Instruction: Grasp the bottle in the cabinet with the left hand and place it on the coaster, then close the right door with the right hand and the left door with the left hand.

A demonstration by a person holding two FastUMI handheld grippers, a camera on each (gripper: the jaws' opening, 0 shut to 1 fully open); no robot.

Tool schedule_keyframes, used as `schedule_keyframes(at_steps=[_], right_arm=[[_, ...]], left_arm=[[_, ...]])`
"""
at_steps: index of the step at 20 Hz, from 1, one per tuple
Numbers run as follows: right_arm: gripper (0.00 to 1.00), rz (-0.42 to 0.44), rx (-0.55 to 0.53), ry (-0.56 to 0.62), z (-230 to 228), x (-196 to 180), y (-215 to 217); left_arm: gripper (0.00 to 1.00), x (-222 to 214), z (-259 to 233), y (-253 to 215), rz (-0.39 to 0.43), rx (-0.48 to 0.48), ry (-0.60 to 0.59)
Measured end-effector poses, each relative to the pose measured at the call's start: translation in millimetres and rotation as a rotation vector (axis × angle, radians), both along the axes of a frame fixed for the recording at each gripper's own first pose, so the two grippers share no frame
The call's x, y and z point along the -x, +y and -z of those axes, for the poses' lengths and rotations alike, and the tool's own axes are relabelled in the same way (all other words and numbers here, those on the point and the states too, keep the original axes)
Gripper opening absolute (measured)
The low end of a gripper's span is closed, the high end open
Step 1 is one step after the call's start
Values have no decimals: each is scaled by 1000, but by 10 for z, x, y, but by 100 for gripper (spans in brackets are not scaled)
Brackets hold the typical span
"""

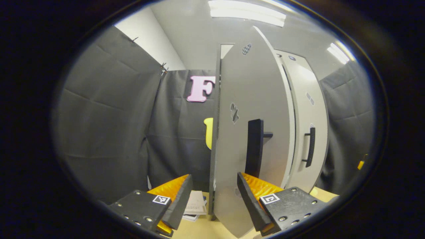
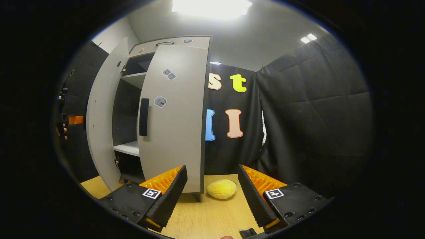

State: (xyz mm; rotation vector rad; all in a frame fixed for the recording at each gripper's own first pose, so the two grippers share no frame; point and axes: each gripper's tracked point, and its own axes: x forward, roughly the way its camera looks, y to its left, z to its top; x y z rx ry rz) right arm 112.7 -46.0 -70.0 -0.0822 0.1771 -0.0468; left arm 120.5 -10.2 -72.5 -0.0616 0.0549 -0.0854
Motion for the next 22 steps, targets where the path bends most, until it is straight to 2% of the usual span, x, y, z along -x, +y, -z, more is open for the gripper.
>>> schedule_keyframes(at_steps=[11, 18, 19, 20, 22], right_arm=[[98, 64, 9, -8, -59, 250, -307], [98, 70, 6, -12, -92, 342, -390], [98, 60, -2, -22, -121, 334, -372], [98, 47, -10, -27, -132, 318, -348], [98, 18, -19, -32, -154, 296, -308]], left_arm=[[83, -315, 183, -893, 106, 15, 16], [83, -283, 219, -913, 91, -7, 9], [88, -255, 188, -891, 85, -10, 4], [83, -218, 149, -865, 76, -16, -2], [82, -128, 55, -796, 56, -36, -15]])
